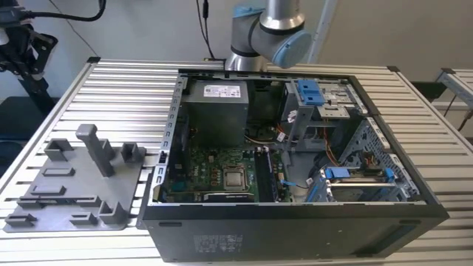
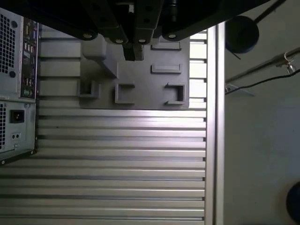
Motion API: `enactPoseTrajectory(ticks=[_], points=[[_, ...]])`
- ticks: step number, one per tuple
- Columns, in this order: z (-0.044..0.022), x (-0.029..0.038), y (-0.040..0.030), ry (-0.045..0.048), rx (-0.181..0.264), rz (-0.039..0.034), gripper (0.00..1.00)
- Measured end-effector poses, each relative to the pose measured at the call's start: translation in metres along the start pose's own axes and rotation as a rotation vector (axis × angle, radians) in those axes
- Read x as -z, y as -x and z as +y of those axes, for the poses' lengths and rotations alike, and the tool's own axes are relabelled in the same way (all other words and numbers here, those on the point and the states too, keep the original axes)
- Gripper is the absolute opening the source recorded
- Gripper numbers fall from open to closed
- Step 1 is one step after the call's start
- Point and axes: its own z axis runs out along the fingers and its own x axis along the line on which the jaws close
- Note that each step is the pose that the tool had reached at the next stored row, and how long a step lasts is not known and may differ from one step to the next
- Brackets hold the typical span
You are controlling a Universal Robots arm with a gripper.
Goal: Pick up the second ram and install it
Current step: 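Reach for the second ram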
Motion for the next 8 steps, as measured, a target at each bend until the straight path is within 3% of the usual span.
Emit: enactPoseTrajectory(ticks=[8], points=[[-0.0345, -0.0004, 0.0001, 0.0025, 0.000, 0.0000, 0.11]])
